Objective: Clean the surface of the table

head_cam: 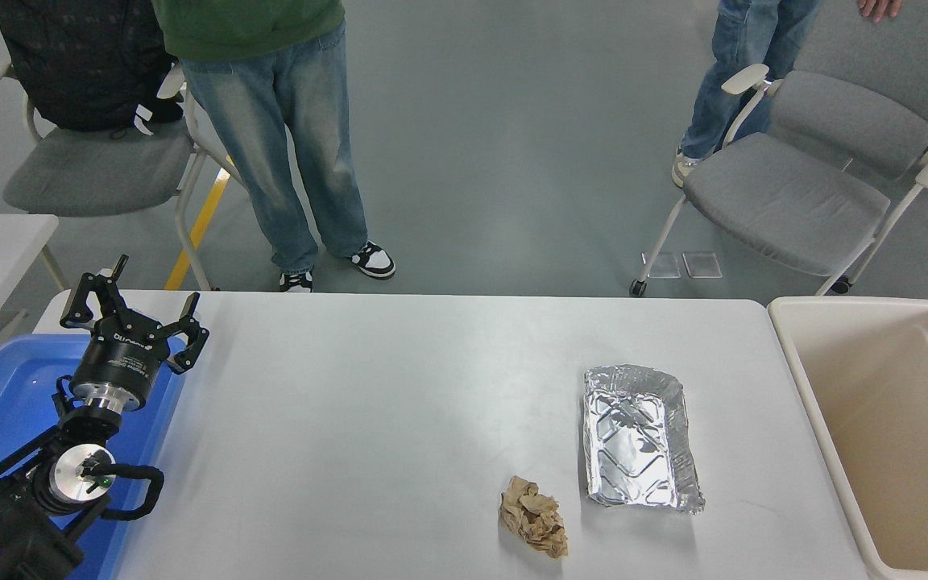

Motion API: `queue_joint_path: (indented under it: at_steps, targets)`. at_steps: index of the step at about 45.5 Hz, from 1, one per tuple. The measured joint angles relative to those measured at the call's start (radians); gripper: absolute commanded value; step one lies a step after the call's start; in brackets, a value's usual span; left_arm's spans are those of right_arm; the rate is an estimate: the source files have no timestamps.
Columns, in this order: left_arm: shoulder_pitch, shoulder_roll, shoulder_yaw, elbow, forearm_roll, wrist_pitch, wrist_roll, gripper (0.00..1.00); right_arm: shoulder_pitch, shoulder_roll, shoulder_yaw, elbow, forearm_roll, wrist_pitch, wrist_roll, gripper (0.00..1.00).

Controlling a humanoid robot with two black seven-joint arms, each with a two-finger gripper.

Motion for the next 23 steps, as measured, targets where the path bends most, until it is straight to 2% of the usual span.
queue_joint_path:
  at_steps: [10, 20, 23]
  targets:
    - [0.000, 0.000, 0.000, 0.000, 0.000, 0.000, 0.000, 0.99, -0.040, -0.077, 0.293, 0.252, -0.001, 0.006, 0.001, 1.00]
    - [0.000, 0.000, 0.000, 0.000, 0.000, 0.000, 0.000, 0.99, -0.178, -0.153, 0.639, 0.604, 0.002, 0.052, -0.003, 1.00]
    - [0.000, 0.000, 0.000, 0.000, 0.000, 0.000, 0.000, 0.99, -0.201, -0.163, 0.680, 0.654, 0.003, 0.061, -0.007, 1.00]
